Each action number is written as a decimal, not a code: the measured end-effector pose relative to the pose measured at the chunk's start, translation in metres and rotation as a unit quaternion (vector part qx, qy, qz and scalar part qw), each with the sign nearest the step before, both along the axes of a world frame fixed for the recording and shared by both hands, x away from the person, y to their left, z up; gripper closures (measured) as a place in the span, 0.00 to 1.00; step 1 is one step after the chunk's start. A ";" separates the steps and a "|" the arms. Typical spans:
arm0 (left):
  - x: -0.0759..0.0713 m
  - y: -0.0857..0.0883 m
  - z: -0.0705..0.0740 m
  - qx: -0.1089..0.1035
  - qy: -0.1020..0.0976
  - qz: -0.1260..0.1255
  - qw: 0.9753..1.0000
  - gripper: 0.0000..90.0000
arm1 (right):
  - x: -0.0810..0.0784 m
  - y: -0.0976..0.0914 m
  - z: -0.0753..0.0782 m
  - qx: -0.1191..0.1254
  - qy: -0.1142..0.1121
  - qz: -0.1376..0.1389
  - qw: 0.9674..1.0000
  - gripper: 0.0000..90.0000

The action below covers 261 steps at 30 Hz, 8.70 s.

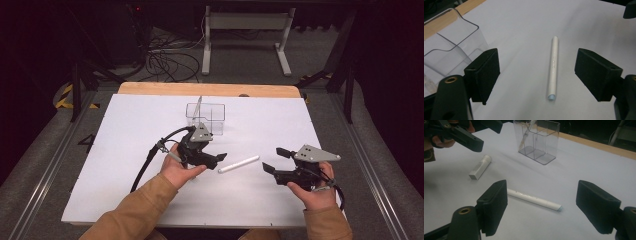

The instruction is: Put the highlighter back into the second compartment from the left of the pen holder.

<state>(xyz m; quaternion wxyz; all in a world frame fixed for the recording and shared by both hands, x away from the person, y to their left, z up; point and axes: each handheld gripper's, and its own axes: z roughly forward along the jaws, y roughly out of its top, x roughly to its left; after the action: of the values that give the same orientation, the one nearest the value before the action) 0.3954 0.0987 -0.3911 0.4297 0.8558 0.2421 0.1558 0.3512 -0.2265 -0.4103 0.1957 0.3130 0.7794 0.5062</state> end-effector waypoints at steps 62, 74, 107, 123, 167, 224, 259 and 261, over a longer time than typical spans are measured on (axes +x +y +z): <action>0.040 -0.102 -0.052 0.120 0.093 -0.066 0.986 0.65 | 0.000 -0.006 0.000 0.002 0.004 -0.001 1.000 0.29; 0.043 -0.114 -0.060 0.162 0.099 -0.063 0.980 0.83 | 0.000 -0.006 -0.001 0.003 0.007 -0.001 1.000 0.29; 0.035 -0.086 -0.008 0.084 0.065 -0.053 0.993 0.87 | -0.001 -0.003 -0.001 0.002 0.008 0.008 1.000 0.29; 0.035 -0.068 0.017 0.028 0.031 -0.050 0.998 0.87 | -0.001 -0.002 -0.002 -0.003 0.008 0.010 1.000 0.29; 0.082 -0.002 0.042 -0.152 -0.078 0.054 0.984 0.87 | 0.000 0.000 -0.004 -0.003 0.012 0.015 1.000 0.29; 0.096 0.035 0.035 -0.168 -0.140 0.121 0.968 0.43 | 0.000 0.003 -0.005 -0.004 0.016 0.022 1.000 0.28; 0.010 0.096 0.049 -0.152 -0.104 0.074 0.980 0.22 | 0.001 0.019 0.001 0.003 0.010 0.039 0.999 0.24; 0.004 0.102 0.046 -0.147 -0.097 0.072 0.982 0.22 | 0.001 0.021 0.002 0.004 0.008 0.041 0.999 0.23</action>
<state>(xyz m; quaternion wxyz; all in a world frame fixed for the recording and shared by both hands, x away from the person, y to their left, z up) 0.3990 0.2004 -0.3447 0.5599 0.7444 0.2809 0.2314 0.3524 -0.2054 -0.4083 0.1676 0.2856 0.7912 0.5141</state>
